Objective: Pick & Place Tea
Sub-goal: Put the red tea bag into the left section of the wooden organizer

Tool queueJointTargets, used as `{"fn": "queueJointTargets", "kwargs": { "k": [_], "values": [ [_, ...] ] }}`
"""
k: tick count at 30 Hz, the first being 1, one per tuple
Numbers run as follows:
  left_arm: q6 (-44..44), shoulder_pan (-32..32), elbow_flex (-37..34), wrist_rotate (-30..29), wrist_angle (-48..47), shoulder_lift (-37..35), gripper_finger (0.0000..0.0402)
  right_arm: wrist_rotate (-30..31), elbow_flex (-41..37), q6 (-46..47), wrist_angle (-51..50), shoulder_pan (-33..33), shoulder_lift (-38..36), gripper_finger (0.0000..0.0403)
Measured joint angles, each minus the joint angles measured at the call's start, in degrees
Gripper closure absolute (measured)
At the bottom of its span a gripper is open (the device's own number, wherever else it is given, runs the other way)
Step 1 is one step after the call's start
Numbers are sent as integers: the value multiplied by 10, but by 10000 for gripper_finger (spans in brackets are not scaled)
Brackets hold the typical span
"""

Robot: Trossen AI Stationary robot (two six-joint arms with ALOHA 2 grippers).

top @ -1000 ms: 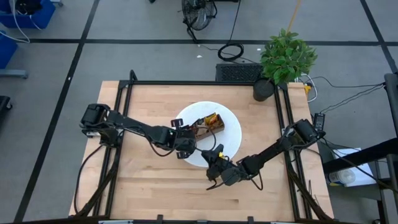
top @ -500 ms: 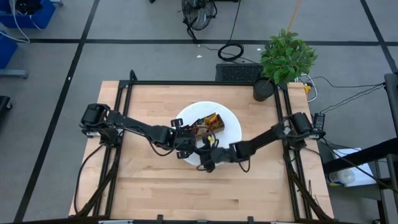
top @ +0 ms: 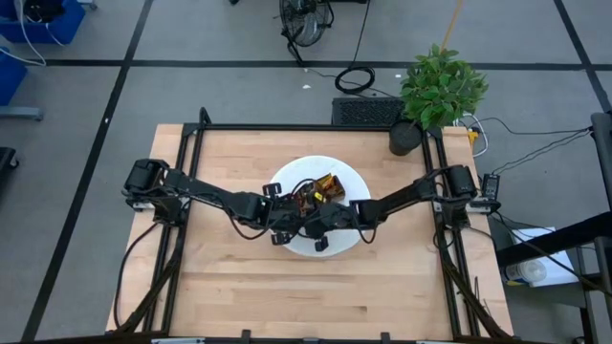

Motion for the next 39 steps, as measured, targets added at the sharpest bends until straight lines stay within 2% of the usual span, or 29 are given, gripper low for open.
{"fn": "queueJointTargets", "kwargs": {
  "k": [7,18,22,28,39],
  "values": [
    [1,0,0,9,0,0,398,-10,0,-24,33,-20,-1,403],
    [-2,-1,0,16,7,0,394,-95,0,19,30,-61,11,403],
    [-3,-1,0,13,9,0,385,-100,0,21,41,-52,21,403],
    [-3,-1,0,11,28,0,397,-93,0,19,39,-43,22,403],
    [-38,-2,0,15,48,-15,335,-89,0,23,36,-49,22,403]
  ]
}}
